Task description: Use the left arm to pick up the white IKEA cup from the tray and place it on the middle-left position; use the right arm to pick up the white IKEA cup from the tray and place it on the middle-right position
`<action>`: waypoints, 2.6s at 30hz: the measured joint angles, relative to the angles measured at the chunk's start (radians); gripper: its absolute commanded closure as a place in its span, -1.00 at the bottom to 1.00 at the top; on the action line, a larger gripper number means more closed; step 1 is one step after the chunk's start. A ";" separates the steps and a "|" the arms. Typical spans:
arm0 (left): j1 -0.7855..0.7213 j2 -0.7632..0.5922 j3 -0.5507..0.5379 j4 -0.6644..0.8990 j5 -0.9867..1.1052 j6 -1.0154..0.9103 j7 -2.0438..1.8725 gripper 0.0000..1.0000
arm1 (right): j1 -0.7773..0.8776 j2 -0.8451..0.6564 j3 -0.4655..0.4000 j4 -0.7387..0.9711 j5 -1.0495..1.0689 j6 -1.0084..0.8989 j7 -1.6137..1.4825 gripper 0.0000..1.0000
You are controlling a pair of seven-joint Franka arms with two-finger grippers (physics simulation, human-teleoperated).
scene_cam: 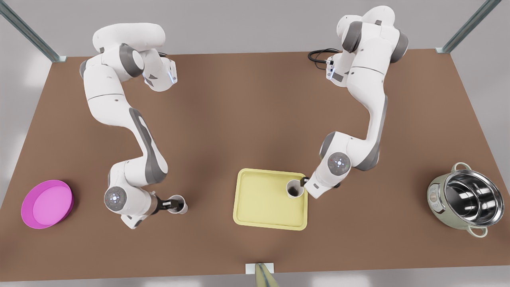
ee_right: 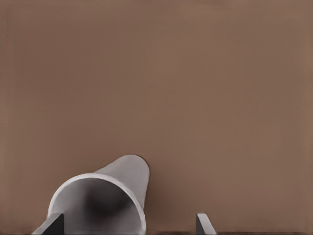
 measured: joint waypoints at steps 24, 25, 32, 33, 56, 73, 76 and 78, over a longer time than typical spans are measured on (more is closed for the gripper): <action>-0.034 0.103 -0.005 -0.019 0.001 0.175 -0.093 -1.00 | -0.005 -0.726 -0.229 -0.422 0.097 -0.309 -0.060 -1.00; -0.035 0.111 -0.005 -0.012 0.002 0.182 -0.095 -0.93 | -0.006 -0.726 -0.229 -0.420 0.098 -0.313 -0.061 -1.00; -0.051 0.122 -0.005 0.015 0.009 0.205 -0.117 0.22 | -0.017 -0.727 -0.235 -0.404 0.100 -0.331 -0.068 -1.00; -0.052 0.121 -0.005 0.017 0.009 0.206 -0.120 0.43 | -0.017 -0.727 -0.235 -0.402 0.100 -0.333 -0.069 -1.00; 0.336 0.077 0.007 0.027 0.005 0.043 0.031 0.60 | -0.020 -0.727 -0.241 -0.399 0.098 -0.340 -0.082 -1.00; 0.341 0.096 0.019 0.024 -0.012 0.174 0.192 -1.00 | -0.018 -0.726 -0.238 -0.399 0.083 -0.338 -0.084 -1.00; 0.313 -0.069 0.014 0.032 0.029 0.052 0.204 -1.00 | -0.016 -0.726 -0.238 -0.399 0.076 -0.338 -0.083 -1.00; 0.267 -0.191 0.010 0.070 0.066 -0.093 0.204 -1.00 | -0.016 -0.726 -0.238 -0.400 0.073 -0.338 -0.083 -1.00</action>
